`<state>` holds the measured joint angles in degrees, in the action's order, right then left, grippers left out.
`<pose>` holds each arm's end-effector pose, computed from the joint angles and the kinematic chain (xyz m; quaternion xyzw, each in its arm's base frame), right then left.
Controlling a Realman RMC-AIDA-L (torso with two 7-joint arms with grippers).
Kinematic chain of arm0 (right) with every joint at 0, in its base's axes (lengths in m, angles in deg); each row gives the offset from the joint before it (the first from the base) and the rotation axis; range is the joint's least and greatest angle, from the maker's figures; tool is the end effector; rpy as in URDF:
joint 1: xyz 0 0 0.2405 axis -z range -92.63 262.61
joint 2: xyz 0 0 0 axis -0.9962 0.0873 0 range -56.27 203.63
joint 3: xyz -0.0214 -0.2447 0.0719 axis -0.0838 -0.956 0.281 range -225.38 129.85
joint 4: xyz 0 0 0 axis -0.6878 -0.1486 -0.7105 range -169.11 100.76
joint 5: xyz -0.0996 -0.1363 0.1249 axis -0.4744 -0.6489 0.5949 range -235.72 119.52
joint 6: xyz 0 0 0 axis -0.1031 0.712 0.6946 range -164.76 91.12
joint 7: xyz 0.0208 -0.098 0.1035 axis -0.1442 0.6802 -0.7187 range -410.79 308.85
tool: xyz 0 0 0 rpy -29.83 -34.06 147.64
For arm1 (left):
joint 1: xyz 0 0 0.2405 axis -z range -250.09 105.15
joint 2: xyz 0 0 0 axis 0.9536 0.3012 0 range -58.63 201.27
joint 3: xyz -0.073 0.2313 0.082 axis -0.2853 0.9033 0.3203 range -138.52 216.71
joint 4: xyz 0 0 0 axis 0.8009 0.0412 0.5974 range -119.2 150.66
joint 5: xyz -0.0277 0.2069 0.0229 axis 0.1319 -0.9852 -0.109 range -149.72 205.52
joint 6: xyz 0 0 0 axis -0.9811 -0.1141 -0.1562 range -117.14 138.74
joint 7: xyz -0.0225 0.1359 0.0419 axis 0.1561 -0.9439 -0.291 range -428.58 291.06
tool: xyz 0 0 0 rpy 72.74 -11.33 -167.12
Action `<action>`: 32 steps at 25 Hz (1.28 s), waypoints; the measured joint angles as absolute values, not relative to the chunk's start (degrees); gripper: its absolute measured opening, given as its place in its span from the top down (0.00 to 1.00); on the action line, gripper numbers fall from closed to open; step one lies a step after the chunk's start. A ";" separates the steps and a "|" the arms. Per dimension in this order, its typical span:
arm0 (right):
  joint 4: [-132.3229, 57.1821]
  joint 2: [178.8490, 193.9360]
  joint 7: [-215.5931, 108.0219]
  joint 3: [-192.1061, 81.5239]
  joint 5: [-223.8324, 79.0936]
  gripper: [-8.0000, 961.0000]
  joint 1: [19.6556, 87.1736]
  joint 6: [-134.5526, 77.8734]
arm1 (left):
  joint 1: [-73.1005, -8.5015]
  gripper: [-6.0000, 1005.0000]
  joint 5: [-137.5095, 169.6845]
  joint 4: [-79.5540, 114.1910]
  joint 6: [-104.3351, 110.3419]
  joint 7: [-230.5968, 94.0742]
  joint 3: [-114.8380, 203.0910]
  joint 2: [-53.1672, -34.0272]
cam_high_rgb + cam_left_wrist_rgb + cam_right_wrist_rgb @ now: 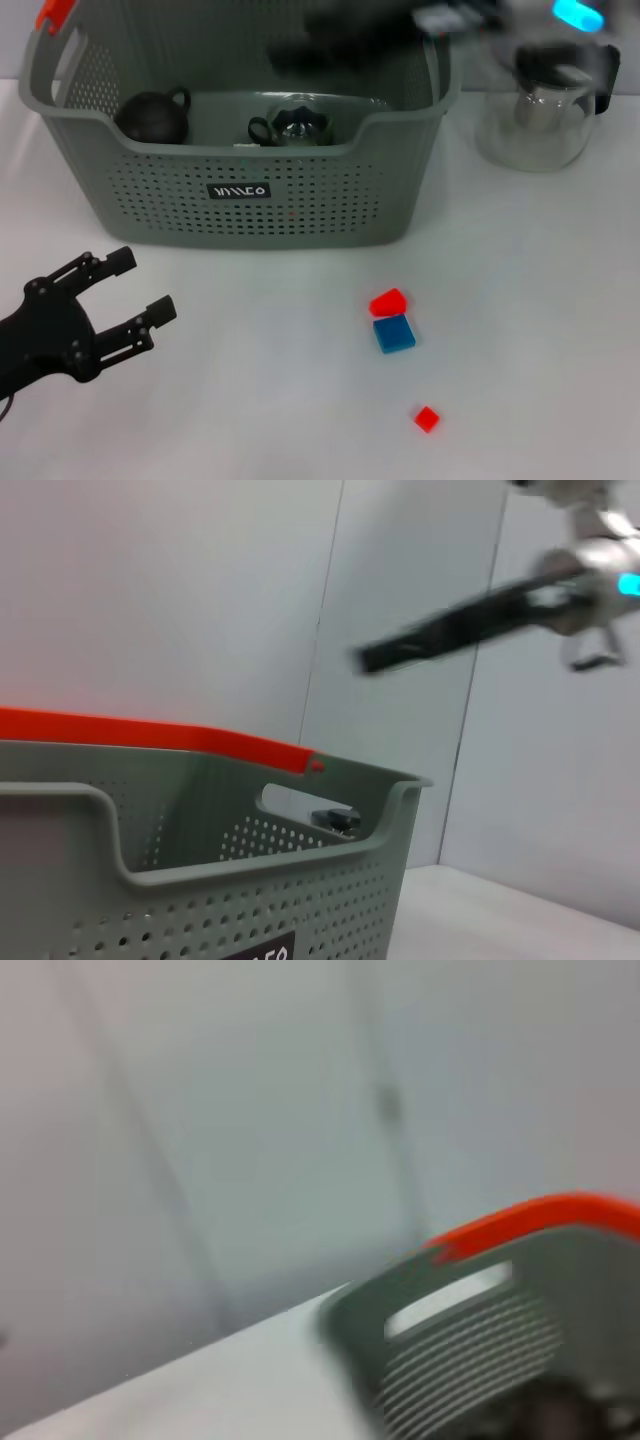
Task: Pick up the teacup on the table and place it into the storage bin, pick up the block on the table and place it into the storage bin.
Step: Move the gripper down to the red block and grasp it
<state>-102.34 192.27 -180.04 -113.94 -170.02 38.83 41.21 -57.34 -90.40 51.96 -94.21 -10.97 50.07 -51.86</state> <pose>0.0551 0.4018 0.0190 -0.9552 0.2039 0.1877 0.1037 -0.3301 0.2235 0.0235 -0.8684 -0.2127 -0.3542 0.2743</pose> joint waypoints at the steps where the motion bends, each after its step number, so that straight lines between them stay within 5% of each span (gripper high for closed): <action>1: -105.35 191.53 -179.90 -113.30 -168.96 0.36 41.64 46.77 | -57.32 0.18 -90.40 51.97 -94.20 -10.97 50.08 -51.83; 4: -111.95 189.66 -183.09 -111.68 -170.61 0.25 46.30 58.55 | -57.06 0.18 -90.40 52.02 -94.16 -10.86 50.08 -51.69; 8: -117.78 188.57 -188.71 -110.98 -180.39 0.27 49.05 71.84 | -56.87 0.18 -90.40 52.03 -93.91 -10.72 50.10 -51.66; 17: -116.92 194.07 -193.22 -120.90 -202.01 0.40 46.93 75.18 | -56.30 0.18 -90.59 51.76 -93.63 -10.66 50.21 -51.65; 20: -113.59 194.07 -199.09 -128.84 -202.80 0.46 45.18 71.79 | -56.44 0.18 -90.51 51.76 -93.62 -10.72 50.17 -51.70; 32: -105.17 194.56 -212.99 -147.39 -202.12 0.46 39.47 61.79 | -56.67 0.18 -90.40 51.76 -93.44 -10.97 50.08 -51.73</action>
<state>-105.17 194.56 -212.99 -147.39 -202.12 39.47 61.79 -56.67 -90.40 51.76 -93.44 -10.97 50.08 -51.73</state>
